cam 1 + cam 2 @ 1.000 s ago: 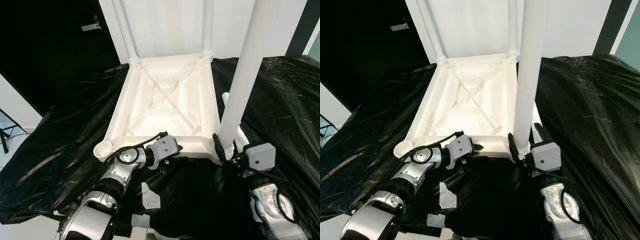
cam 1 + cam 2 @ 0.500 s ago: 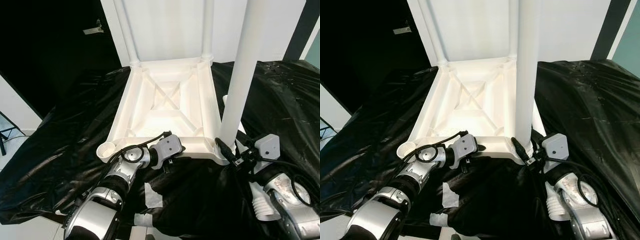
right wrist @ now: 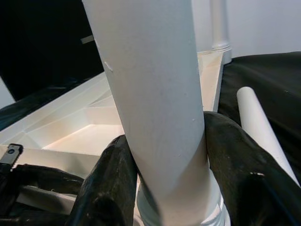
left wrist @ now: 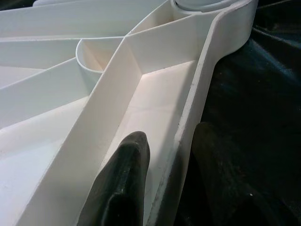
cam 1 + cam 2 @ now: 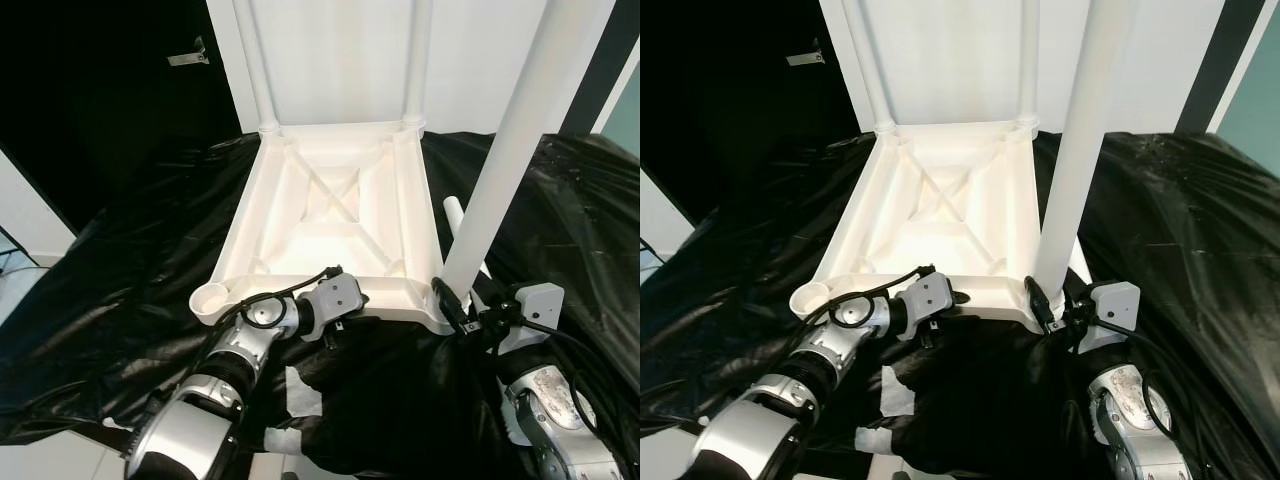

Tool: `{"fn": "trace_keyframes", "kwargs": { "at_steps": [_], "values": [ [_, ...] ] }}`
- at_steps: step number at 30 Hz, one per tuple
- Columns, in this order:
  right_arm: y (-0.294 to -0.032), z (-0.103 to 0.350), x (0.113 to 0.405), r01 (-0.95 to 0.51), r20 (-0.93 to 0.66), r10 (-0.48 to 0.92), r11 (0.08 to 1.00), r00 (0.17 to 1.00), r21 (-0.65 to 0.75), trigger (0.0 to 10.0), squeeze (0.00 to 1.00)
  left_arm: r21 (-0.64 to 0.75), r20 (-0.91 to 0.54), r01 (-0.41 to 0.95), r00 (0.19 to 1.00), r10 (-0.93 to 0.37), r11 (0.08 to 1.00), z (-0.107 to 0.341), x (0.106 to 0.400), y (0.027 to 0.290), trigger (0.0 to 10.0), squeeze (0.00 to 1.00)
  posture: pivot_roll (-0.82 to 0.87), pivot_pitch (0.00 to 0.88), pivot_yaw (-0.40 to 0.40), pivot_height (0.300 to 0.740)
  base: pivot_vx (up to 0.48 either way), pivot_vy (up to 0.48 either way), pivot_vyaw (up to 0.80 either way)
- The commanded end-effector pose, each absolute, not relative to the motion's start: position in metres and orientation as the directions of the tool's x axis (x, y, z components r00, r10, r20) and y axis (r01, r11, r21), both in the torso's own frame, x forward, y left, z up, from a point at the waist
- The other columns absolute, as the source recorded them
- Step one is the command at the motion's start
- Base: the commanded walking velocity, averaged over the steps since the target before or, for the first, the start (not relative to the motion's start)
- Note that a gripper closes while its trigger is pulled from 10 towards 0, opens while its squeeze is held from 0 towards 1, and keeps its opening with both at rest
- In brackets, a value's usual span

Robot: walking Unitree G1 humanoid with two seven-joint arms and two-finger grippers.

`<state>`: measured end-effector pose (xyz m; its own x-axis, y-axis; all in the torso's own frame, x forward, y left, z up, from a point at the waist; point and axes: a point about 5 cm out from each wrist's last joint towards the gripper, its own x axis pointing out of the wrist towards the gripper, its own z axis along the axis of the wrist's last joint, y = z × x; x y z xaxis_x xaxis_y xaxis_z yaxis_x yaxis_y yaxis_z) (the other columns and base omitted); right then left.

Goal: Building children table

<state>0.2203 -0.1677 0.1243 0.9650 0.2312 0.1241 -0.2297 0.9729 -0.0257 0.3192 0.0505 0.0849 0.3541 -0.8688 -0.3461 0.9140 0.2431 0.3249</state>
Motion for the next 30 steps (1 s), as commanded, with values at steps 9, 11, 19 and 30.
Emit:
{"fn": "trace_keyframes", "kwargs": {
  "at_steps": [9,11,19,30],
  "values": [
    [-0.171,0.117,0.220,0.153,0.157,-0.154,0.988,0.976,0.019,0.0,0.00,0.310,-0.347,0.873,0.473,-0.810,0.377,0.069,0.318,0.053,10.0,0.00,-0.02,0.000,0.053,0.740,0.000,0.000,0.00],
    [-0.172,0.117,0.219,0.159,0.155,-0.160,0.987,0.975,0.020,0.0,0.00,0.310,-0.347,0.873,0.472,-0.810,0.376,0.069,0.318,0.052,10.0,0.00,-0.03,0.000,0.054,0.740,0.000,0.000,0.00],
    [-0.161,0.116,0.221,-0.032,0.134,0.030,0.999,0.991,0.006,10.0,1.00,0.313,-0.353,0.875,0.469,-0.810,0.370,0.068,0.318,0.054,10.0,0.00,-0.04,0.000,0.057,0.740,0.000,0.000,0.00],
    [-0.183,0.142,0.235,-0.312,0.195,0.356,0.924,0.914,-0.221,10.0,0.00,0.309,-0.346,0.878,0.461,-0.817,0.365,0.068,0.316,0.047,10.0,0.00,-0.06,0.000,0.043,0.740,0.000,0.000,0.00]
  ]
}}
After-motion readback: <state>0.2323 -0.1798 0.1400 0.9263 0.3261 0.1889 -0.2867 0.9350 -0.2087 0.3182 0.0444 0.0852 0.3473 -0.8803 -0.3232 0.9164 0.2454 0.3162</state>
